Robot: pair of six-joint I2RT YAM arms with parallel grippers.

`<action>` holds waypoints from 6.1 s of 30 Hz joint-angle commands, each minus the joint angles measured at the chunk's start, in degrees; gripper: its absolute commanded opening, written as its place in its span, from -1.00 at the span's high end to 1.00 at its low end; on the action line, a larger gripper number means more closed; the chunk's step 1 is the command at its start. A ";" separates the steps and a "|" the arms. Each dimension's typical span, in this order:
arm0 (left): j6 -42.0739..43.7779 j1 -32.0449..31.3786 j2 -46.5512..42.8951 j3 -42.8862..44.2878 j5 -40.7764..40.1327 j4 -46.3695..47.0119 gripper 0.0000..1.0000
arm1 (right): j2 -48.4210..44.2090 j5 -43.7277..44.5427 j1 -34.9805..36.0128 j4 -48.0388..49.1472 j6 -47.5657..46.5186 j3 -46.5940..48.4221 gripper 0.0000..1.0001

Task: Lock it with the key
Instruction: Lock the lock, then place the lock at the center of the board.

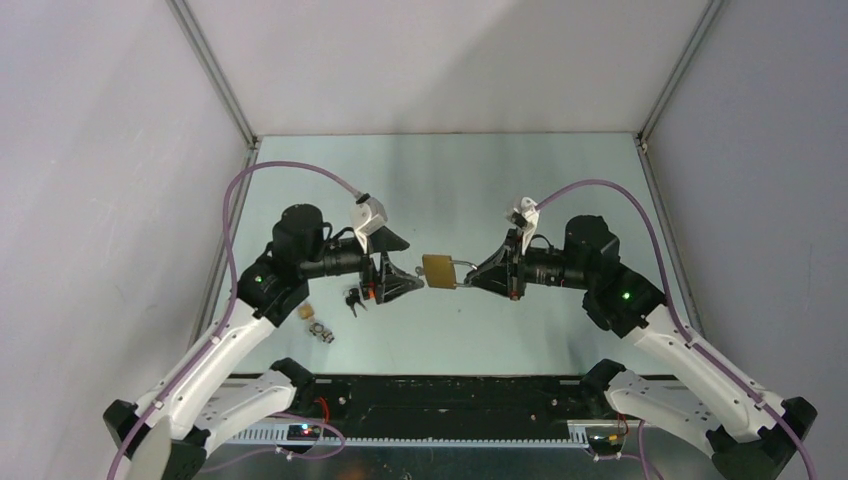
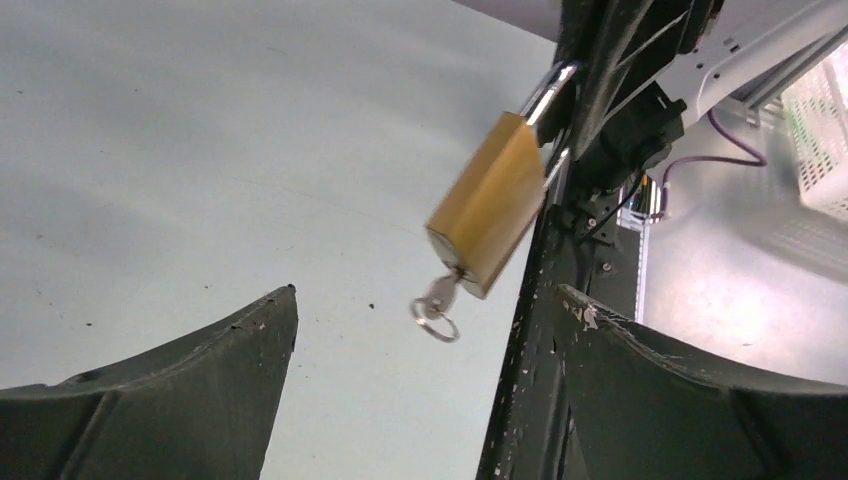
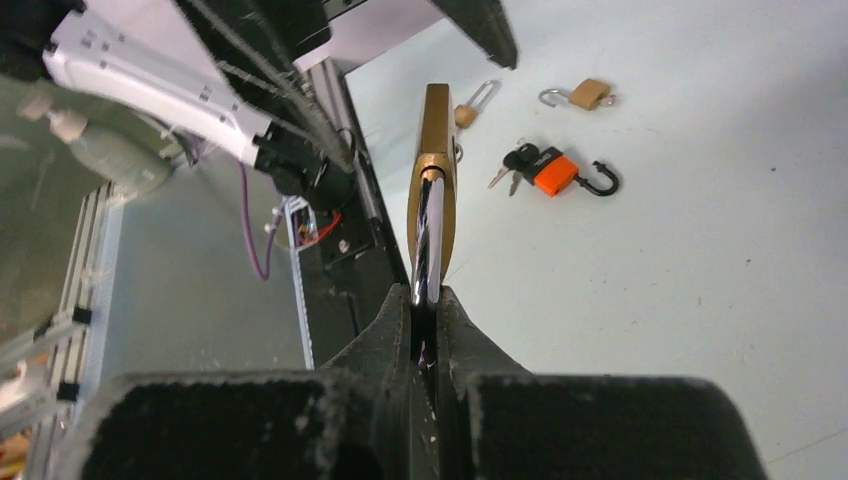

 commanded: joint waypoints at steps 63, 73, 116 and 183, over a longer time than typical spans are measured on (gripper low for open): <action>-18.70 -11.87 -3.74 1.03 -29.90 24.42 1.00 | 3.06 13.15 5.45 28.68 8.90 -4.79 -0.83; -29.47 -11.86 -4.76 -0.02 -33.78 36.11 1.00 | 13.75 24.71 16.52 53.64 12.94 -8.42 -0.67; -37.07 -11.90 -9.41 -9.87 -23.36 60.24 1.00 | 15.49 15.44 16.90 64.59 16.65 -8.36 1.00; -44.28 -8.26 66.33 38.88 -24.27 41.11 1.00 | 31.71 30.77 -35.49 26.70 21.26 -13.54 1.00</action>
